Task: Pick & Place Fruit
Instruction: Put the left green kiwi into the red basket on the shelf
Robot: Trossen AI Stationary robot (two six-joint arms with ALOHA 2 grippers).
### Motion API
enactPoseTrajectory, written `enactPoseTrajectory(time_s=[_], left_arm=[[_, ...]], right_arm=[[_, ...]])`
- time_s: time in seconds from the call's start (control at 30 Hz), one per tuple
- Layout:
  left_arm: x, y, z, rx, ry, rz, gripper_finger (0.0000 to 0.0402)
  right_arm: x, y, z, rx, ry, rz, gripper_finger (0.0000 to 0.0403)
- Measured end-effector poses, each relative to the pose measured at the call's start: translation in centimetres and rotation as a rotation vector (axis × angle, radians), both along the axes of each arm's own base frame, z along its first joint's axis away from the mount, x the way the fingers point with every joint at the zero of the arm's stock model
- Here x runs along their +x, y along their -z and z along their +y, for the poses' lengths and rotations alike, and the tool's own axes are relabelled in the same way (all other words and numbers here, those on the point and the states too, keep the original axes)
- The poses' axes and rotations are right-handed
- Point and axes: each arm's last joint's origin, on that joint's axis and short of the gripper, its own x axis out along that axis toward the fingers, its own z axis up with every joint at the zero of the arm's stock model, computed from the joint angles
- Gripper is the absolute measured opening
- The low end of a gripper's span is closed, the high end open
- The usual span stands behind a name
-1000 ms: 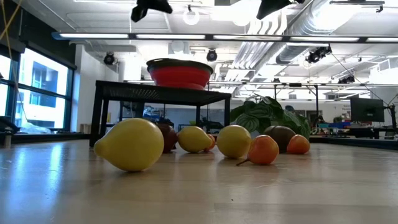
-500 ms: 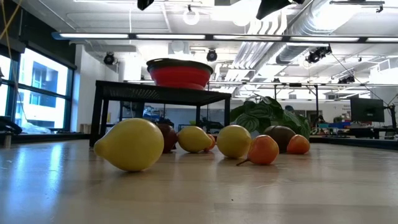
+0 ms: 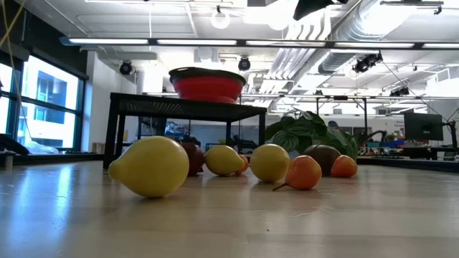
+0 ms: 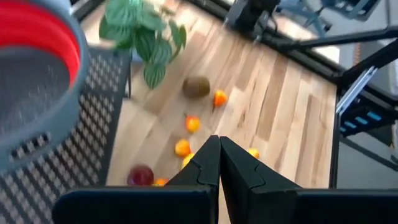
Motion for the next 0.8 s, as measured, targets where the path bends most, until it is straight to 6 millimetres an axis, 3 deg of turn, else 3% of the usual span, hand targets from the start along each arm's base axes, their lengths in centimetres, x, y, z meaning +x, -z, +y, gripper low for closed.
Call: enactPoseTrajectory(time_s=[0.17,0.47,0.8], left_arm=[[-0.5,0.5,-2.2,-0.054,-0.014,0.06,0.0003],[-2.1,1.8,-6.0,-0.37,-0.238,0.191,0.0003],[-2.5,3.5,-9.7,-0.574,-0.445,0.322,0.0003]], right_arm=[[0.1,0.1,0.1,0.024,-0.045,0.011,0.0043],[0.2,0.2,0.3,0.085,-0.115,0.012,0.0043],[0.4,-0.1,0.4,0.087,-0.125,-0.02,0.0043]])
